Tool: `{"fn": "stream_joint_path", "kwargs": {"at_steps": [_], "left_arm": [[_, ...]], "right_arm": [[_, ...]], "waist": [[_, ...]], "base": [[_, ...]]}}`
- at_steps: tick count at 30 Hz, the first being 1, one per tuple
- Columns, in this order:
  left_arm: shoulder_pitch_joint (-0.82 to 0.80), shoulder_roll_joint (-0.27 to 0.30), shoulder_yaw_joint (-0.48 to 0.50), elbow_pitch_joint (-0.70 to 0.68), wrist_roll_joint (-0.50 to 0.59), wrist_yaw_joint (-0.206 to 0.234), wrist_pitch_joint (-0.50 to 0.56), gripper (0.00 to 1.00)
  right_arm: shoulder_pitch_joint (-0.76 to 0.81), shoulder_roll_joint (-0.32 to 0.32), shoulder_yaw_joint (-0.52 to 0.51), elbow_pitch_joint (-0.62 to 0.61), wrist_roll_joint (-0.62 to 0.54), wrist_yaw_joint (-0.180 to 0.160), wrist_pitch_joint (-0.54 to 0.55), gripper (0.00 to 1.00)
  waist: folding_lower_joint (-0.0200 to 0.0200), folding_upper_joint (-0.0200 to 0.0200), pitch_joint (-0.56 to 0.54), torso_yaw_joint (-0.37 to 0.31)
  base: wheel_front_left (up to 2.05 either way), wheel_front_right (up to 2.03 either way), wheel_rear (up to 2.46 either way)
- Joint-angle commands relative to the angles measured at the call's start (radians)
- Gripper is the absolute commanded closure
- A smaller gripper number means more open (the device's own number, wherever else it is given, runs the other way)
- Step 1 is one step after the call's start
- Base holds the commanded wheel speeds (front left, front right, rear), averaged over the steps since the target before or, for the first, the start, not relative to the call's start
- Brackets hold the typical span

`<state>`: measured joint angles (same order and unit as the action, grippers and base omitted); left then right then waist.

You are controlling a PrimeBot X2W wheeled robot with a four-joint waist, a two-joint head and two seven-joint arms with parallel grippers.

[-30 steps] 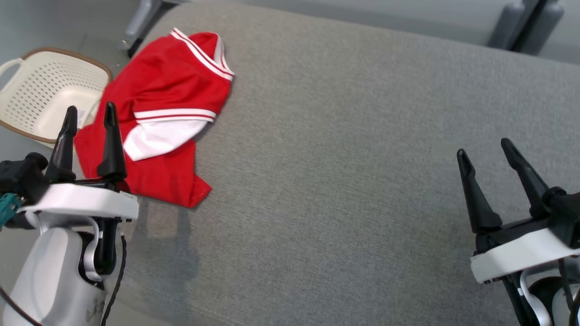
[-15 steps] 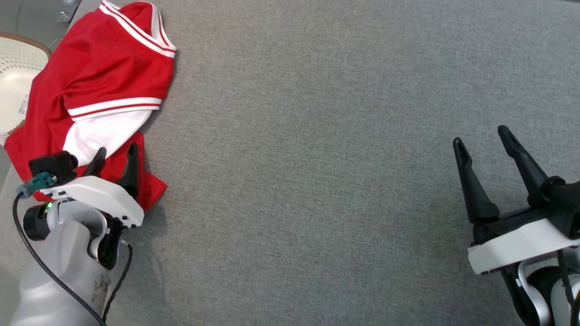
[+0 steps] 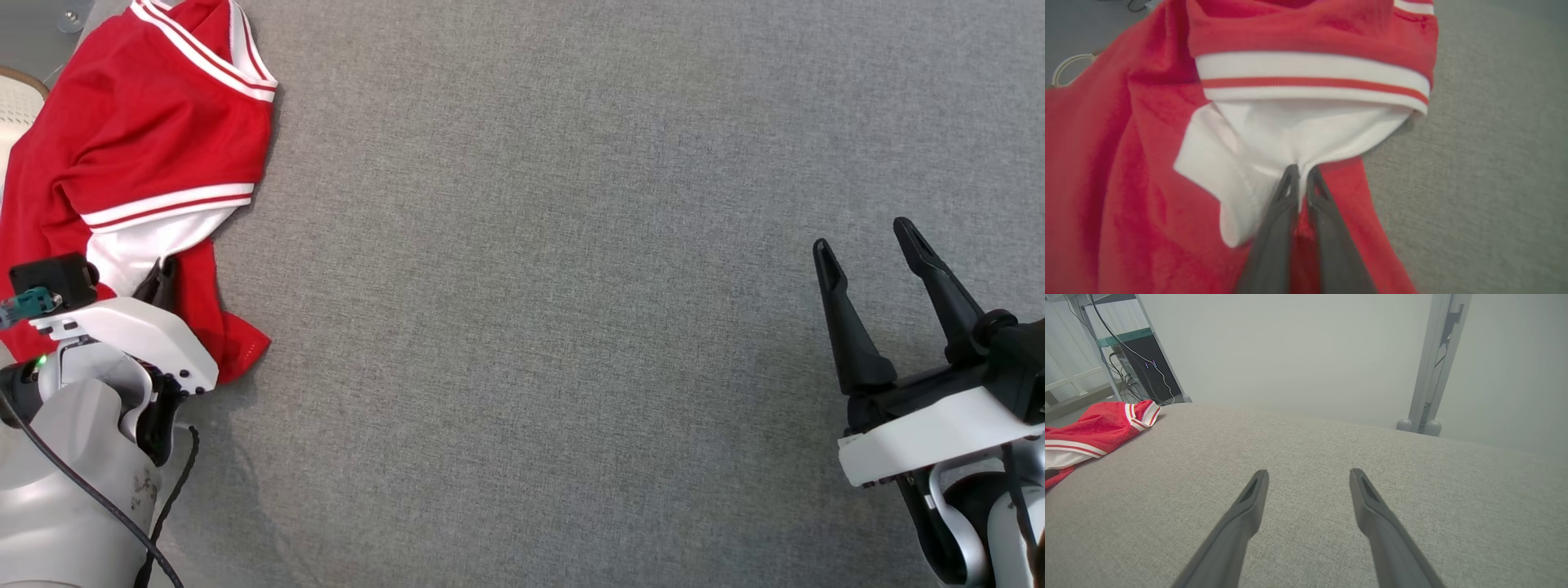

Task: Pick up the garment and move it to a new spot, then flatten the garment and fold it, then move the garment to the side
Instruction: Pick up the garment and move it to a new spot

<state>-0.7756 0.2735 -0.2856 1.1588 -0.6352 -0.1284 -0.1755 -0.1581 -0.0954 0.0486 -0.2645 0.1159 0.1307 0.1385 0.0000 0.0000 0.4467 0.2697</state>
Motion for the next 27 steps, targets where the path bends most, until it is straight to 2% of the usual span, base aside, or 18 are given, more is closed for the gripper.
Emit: {"fn": "stream_joint_path", "kwargs": {"at_steps": [1, 6, 10, 13, 19, 24, 27], "left_arm": [[-0.02, 0.01, -0.007, -0.001, -0.01, -0.001, -0.019, 1.0], [-0.021, 0.039, -0.012, -0.032, -0.006, -0.002, -0.074, 1.0], [-0.006, 0.078, 0.008, -0.112, 0.02, 0.012, -0.089, 1.0], [0.042, 0.105, 0.047, -0.249, 0.059, 0.048, -0.09, 1.0], [0.197, 0.122, 0.116, -0.565, 0.132, 0.121, -0.09, 1.0], [0.333, 0.127, 0.11, -0.757, 0.159, 0.162, -0.087, 1.0], [0.435, 0.135, 0.098, -0.897, 0.169, 0.2, -0.047, 1.0]], "right_arm": [[0.002, 0.003, -0.002, 0.007, 0.006, 0.0, -0.011, 0.0], [0.005, 0.011, -0.007, 0.021, 0.012, 0.0, -0.03, 0.0], [0.016, 0.016, -0.013, 0.039, 0.019, 0.0, -0.049, 0.0], [0.028, 0.023, -0.022, 0.051, 0.025, 0.0, -0.065, 0.0], [0.065, 0.034, -0.033, 0.076, 0.041, 0.0, -0.102, 0.0], [0.096, 0.04, -0.042, 0.1, 0.044, 0.0, -0.121, 0.0], [0.119, 0.041, -0.042, 0.109, 0.052, 0.0, -0.132, 0.0]], "waist": [[0.0, 0.0, -0.005, -0.001], [0.0, 0.0, -0.033, 0.0], [0.0, 0.0, -0.075, -0.004], [0.0, 0.0, -0.115, -0.01], [0.0, 0.0, -0.203, -0.036], [0.0, 0.0, -0.268, -0.059], [0.0, 0.0, -0.307, -0.088]], "base": [[0.0, 0.0, 0.0], [0.0, 0.0, 0.0], [0.0, 0.0, 0.0], [0.0, 0.0, 0.0], [0.0, 0.0, 0.0], [0.0, 0.0, 0.0], [0.0, 0.0, 0.0]]}}
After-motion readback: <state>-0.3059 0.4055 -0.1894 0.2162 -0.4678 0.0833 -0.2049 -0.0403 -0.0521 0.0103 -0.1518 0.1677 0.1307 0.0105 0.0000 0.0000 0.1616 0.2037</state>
